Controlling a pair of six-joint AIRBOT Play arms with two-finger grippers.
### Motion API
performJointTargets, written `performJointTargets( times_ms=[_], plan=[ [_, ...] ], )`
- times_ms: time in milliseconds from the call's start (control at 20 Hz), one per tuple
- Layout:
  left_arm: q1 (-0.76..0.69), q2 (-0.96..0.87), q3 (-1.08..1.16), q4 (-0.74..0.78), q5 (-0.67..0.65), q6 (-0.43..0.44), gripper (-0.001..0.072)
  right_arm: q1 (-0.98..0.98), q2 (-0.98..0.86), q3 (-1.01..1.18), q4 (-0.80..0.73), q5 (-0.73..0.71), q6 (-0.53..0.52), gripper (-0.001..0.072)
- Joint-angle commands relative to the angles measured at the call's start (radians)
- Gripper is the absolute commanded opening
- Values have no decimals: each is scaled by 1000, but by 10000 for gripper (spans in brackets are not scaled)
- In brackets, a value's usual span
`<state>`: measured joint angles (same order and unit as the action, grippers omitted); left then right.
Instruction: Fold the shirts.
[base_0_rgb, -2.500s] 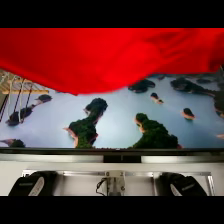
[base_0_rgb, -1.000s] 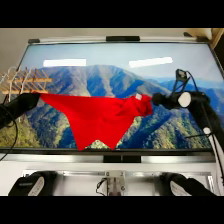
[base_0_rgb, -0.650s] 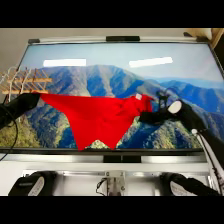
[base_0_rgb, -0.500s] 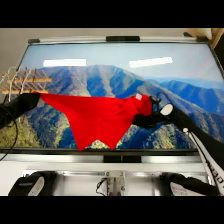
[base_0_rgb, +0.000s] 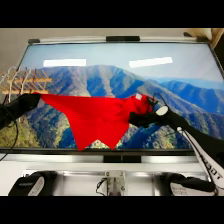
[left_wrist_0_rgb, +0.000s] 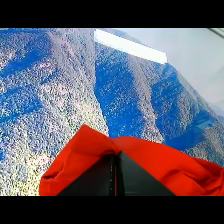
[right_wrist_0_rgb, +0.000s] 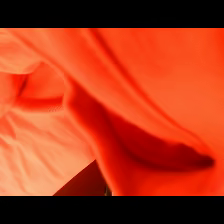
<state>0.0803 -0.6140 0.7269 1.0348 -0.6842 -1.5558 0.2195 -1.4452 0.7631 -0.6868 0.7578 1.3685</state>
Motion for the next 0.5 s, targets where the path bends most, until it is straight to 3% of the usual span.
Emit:
performJointTargets(
  times_ms=[0, 250, 450],
  plan=[
    [0, 1, 2, 1, 0, 1, 33, -3, 18, 40, 23, 47, -81, 71],
    [2, 9, 263, 5, -40, 158, 33, -92, 301, 348, -194, 268, -179, 70],
    [2, 16, 725, 8, -72, 187, 33, -193, 639, 721, -470, 209, -160, 71]
  ],
)
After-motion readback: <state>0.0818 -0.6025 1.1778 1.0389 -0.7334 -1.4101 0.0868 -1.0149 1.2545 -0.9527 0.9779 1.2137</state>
